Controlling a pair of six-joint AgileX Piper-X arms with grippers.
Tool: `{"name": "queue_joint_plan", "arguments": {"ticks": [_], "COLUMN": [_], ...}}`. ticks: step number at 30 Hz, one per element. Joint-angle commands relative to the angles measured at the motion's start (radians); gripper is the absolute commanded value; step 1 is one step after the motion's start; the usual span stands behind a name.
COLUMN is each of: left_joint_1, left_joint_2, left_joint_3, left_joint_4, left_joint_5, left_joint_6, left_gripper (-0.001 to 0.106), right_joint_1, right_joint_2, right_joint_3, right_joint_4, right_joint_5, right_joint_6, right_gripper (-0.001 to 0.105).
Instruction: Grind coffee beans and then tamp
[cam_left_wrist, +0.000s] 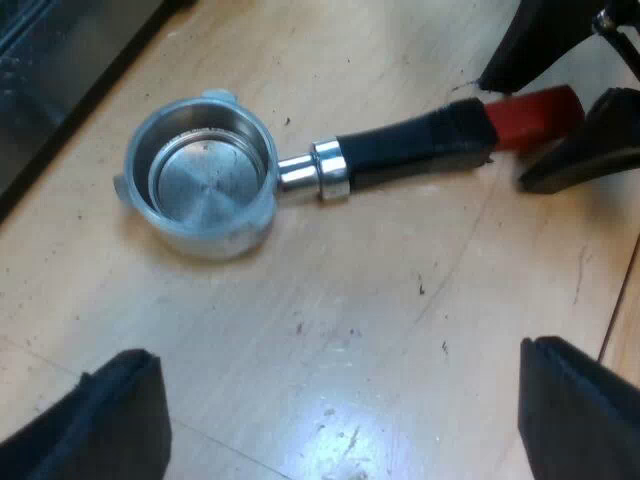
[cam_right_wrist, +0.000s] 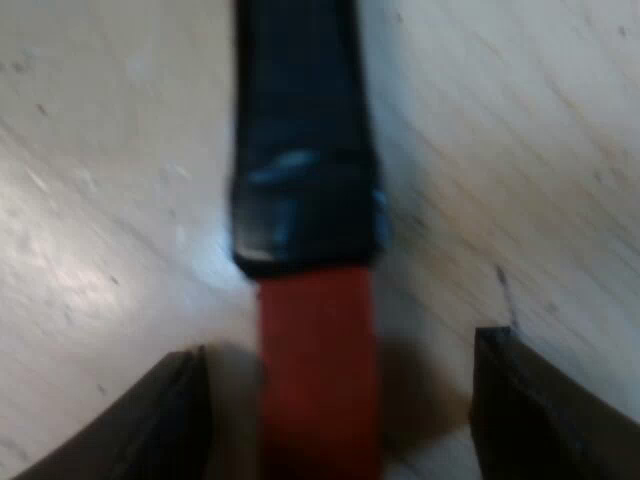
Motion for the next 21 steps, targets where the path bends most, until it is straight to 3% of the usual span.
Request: {"name": "queue_joint_plan", "arguments": {"ticks": [1,9,16,21], "left_joint_1": [-0.007,-0.007,-0.007,-0.007], "left_joint_2": [-0.005,-0.069,-0.179,-0.247], "left_joint_3": [-0.045,-0.136,-0.14,-0.168], "left_joint_4": [0.024,0.206,0.333,0.434], "left_joint_5": [-0.018,-0.184,-0.195,-0.219], "left_joint_6": [-0.009,-0.01,-0.018,-0.108], "left_gripper": [0.073,0.073,0.073,0.073], "right_joint_1": [-0.002,-0.002,-0.001,-0.001], "right_joint_2": [-0.018,-0.174,-0.359,-0.414], "right_joint_3": [-0.004,-0.048,-0.115,-0.145], "right_joint_4": [0.152,0.285,0.289,0.271], "right_joint_5": [0.029,0.091,0.092,0.09], "right_joint_6": [-0.003,-0.003,-0.025,-0.074], "right_gripper": [0.058,0.058,0.058,0.058]}}
